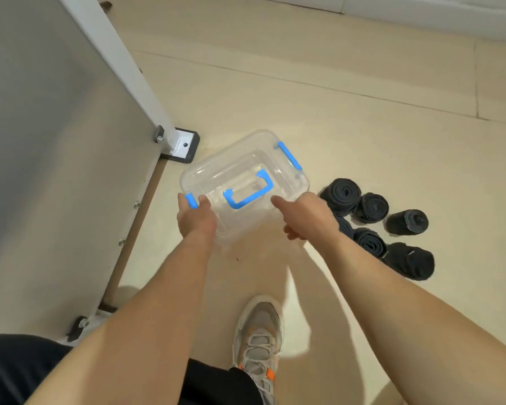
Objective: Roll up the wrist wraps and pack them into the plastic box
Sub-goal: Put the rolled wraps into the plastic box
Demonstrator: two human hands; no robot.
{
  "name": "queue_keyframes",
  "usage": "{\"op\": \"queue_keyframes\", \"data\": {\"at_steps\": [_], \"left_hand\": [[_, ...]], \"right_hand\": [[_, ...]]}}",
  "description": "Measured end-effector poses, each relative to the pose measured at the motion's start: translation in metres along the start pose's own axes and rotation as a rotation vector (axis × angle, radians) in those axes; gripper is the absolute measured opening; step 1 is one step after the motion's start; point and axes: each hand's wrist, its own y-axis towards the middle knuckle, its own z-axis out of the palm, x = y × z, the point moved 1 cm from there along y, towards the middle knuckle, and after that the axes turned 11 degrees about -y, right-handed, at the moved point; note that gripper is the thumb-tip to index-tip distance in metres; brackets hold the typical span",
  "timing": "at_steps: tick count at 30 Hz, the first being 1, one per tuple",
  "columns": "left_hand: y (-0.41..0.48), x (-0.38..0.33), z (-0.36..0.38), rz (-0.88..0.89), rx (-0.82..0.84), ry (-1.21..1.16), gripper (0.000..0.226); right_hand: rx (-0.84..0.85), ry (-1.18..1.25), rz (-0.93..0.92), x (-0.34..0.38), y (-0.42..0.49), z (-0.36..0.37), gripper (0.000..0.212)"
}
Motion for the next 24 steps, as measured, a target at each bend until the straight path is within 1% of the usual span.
{"op": "queue_keyframes", "data": {"at_steps": [2,3,4,6,7,8,9,11,13,14,16,18,20,21,22,23,24], "left_hand": [[0.009,0.001,-0.008,0.036,0.058,0.045,0.046],[0.01,0.001,-0.011,0.063,0.091,0.064,0.04],[0.01,0.001,-0.013,0.099,0.115,0.078,0.034],[0.009,0.0,-0.014,0.166,0.117,0.078,0.025],[0.008,-0.001,-0.013,0.192,0.089,0.068,0.022],[0.008,-0.002,-0.011,0.212,0.056,0.061,0.013],[0.007,-0.004,-0.008,0.233,0.026,0.061,0.01],[0.009,-0.005,-0.003,0.253,-0.038,0.08,0.027],[0.012,-0.005,-0.001,0.244,-0.106,0.077,0.037],[0.013,-0.004,0.0,0.216,-0.137,0.069,0.039],[0.015,0.0,-0.003,0.142,-0.177,0.081,0.039],[0.017,0.003,-0.007,0.084,-0.218,0.084,0.037],[0.015,0.001,-0.01,0.042,-0.236,0.07,0.029],[0.013,-0.003,-0.011,0.038,-0.26,0.08,0.031],[0.011,-0.007,-0.012,0.06,-0.289,0.119,0.034],[0.007,-0.011,-0.012,0.105,-0.303,0.179,0.035],[0.004,-0.015,-0.011,0.149,-0.288,0.241,0.034]], "right_hand": [[-0.239,-0.142,-0.036,-0.014,0.007,-0.023,0.037],[-0.31,-0.145,-0.073,-0.017,0.012,-0.034,0.032],[-0.328,-0.137,-0.114,-0.019,0.02,-0.04,0.032],[-0.257,-0.142,-0.178,-0.017,0.038,-0.043,0.047],[-0.21,-0.141,-0.186,-0.015,0.047,-0.039,0.052],[-0.18,-0.14,-0.192,-0.013,0.055,-0.034,0.052],[-0.172,-0.155,-0.193,-0.013,0.06,-0.027,0.049],[-0.25,-0.184,-0.201,-0.014,0.067,-0.012,0.039],[-0.342,-0.171,-0.195,-0.016,0.066,-0.004,0.035],[-0.376,-0.158,-0.191,-0.018,0.066,-0.002,0.034],[-0.386,-0.134,-0.184,-0.019,0.066,-0.002,0.032],[-0.339,-0.102,-0.144,-0.018,0.068,-0.008,0.031],[-0.308,-0.127,-0.078,-0.012,0.066,-0.014,0.026],[-0.339,-0.157,-0.071,-0.006,0.063,-0.017,0.025],[-0.395,-0.179,-0.087,0.0,0.059,-0.019,0.03],[-0.442,-0.17,-0.111,0.005,0.055,-0.02,0.036],[-0.453,-0.141,-0.128,0.011,0.051,-0.02,0.039]]}}
